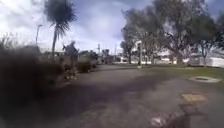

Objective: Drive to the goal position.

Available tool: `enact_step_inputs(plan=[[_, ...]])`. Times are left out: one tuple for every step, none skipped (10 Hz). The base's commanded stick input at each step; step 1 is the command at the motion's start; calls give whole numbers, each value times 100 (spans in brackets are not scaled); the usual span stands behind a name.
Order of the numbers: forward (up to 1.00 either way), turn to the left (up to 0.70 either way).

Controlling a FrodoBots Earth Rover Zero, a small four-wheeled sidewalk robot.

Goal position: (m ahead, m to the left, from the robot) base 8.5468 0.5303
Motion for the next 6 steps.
enact_step_inputs(plan=[[70,-19],[70,-15],[70,-8],[70,-2],[70,0],[70,0]])
